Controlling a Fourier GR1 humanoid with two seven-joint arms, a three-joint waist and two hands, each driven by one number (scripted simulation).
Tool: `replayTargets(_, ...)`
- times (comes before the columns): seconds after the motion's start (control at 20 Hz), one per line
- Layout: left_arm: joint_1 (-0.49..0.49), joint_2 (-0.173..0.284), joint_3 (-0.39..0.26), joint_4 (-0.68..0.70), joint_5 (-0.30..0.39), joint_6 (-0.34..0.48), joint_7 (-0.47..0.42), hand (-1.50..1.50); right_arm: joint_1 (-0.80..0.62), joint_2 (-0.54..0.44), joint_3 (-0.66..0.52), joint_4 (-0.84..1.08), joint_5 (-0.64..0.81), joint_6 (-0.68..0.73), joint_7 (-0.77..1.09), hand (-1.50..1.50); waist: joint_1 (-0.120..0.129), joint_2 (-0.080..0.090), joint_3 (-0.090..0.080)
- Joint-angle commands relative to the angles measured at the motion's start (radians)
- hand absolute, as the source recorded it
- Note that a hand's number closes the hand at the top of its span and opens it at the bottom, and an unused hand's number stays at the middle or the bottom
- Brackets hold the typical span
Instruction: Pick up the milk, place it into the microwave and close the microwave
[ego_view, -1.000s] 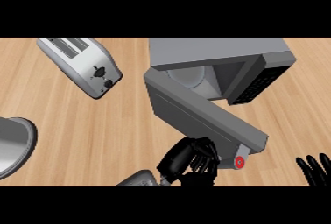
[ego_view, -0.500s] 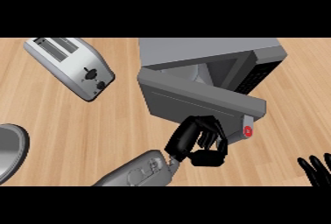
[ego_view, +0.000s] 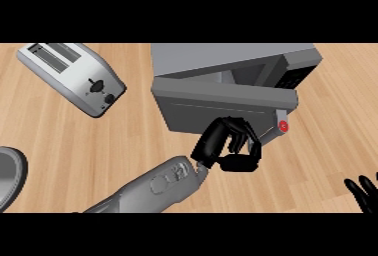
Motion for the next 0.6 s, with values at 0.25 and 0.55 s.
replayTargets(0.25,-0.139,0.0,0.088,0.108,0.144,-0.012,-0.062,1.5,-0.027,-0.013,-0.025,-0.046,-0.048,-0.037,0.047,-1.5,-0.013,0.008,0.0)
replayTargets(0.55,-0.153,0.0,0.108,0.16,0.233,-0.046,-0.101,1.5,-0.033,-0.026,-0.042,-0.067,-0.07,-0.049,0.069,-1.5,-0.025,0.016,-0.001)
